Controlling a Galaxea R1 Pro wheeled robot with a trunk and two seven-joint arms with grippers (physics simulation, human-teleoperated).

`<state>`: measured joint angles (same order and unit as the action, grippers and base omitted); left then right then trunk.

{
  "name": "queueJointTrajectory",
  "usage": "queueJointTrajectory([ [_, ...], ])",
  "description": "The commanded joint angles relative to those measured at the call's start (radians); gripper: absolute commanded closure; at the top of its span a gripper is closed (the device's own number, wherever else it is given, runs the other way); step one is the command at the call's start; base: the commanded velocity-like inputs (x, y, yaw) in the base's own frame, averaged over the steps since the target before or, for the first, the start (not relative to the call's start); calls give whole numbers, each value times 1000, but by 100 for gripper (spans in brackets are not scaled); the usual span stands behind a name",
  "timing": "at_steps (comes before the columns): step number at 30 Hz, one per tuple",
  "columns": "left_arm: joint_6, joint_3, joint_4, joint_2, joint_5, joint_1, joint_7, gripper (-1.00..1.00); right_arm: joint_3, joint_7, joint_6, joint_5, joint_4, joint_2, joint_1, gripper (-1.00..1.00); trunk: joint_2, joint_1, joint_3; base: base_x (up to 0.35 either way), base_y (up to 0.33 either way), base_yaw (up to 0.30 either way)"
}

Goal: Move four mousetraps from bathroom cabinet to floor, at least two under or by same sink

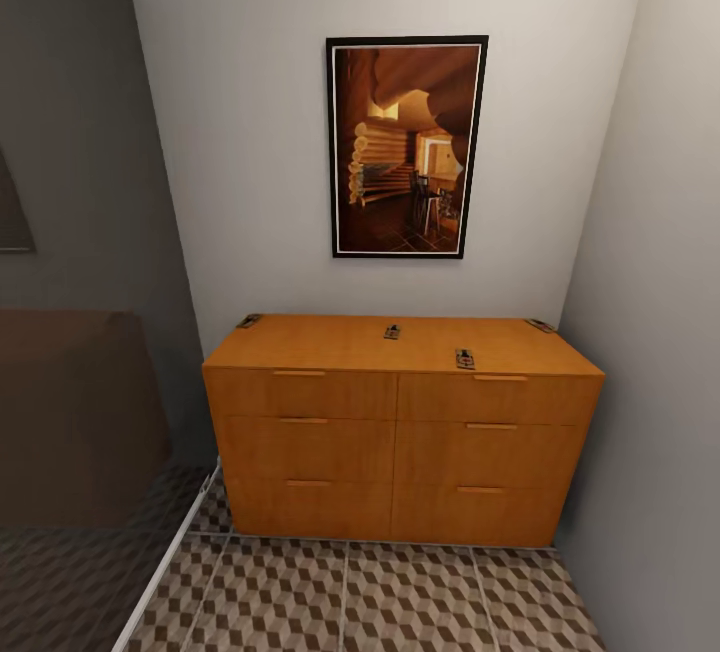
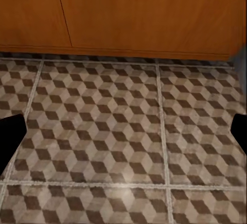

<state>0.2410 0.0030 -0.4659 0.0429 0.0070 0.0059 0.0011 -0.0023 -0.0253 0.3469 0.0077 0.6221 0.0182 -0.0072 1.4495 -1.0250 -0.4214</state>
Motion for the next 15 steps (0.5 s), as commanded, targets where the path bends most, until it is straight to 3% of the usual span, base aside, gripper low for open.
queueJointTrajectory([
  [1, 1, 0, 0, 0, 1, 0, 0, -100, 1, -9, 1, 1, 6, 6, 0, -100, 0, 0, -1, 0, 0, 0],
  [6, 1, 0, 6, 0, 1, 0, 0, -100, 1, -45, -29, 1, 80, 24, 0, -100, 0, 0, -1, 0, 0, 0],
  [15, 1, 0, 9, 0, 1, 0, -1, -100, 1, -63, -215, 1, 291, 32, 0, -100, 0, 0, -1, 0, 0, 0],
])
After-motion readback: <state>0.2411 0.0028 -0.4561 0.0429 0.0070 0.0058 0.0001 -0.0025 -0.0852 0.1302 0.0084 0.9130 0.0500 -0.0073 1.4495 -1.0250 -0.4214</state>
